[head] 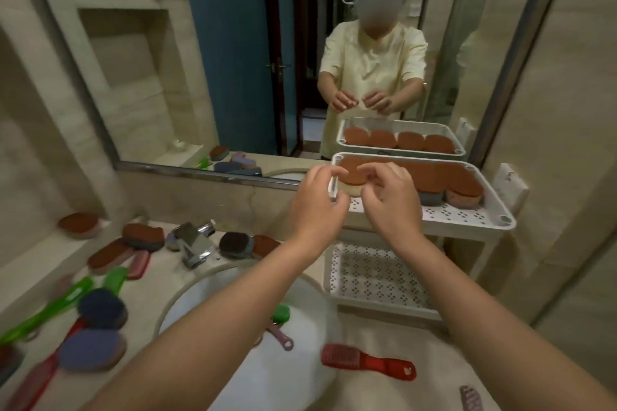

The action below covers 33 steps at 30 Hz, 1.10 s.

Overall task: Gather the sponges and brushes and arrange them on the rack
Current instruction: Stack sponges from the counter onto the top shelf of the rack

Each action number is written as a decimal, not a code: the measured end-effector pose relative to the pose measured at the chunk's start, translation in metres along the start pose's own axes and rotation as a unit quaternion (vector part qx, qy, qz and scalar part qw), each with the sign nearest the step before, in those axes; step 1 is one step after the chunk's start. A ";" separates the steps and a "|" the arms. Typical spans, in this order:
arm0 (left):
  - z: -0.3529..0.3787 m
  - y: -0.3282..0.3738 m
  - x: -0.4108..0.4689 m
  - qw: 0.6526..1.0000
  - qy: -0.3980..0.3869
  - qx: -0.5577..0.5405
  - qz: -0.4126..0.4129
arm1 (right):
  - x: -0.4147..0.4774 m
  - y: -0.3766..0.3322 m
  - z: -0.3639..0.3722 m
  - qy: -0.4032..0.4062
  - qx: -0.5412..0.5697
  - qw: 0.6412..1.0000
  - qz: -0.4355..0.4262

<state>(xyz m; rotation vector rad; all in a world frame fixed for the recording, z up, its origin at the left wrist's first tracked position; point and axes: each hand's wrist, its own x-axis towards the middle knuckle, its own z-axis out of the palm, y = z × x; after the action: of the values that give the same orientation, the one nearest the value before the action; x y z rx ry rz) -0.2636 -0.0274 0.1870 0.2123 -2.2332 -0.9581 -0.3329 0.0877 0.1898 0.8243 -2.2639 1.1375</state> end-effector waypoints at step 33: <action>-0.046 -0.278 -0.020 0.924 -0.223 0.097 -0.295 | -0.050 0.002 0.263 -0.357 -0.034 0.919 0.165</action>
<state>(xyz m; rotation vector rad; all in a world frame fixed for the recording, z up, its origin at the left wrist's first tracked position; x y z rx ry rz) -0.2502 -0.2446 0.0065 0.8744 -2.7565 -1.1762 -0.3363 -0.1137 0.0137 0.9655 -3.1239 0.9808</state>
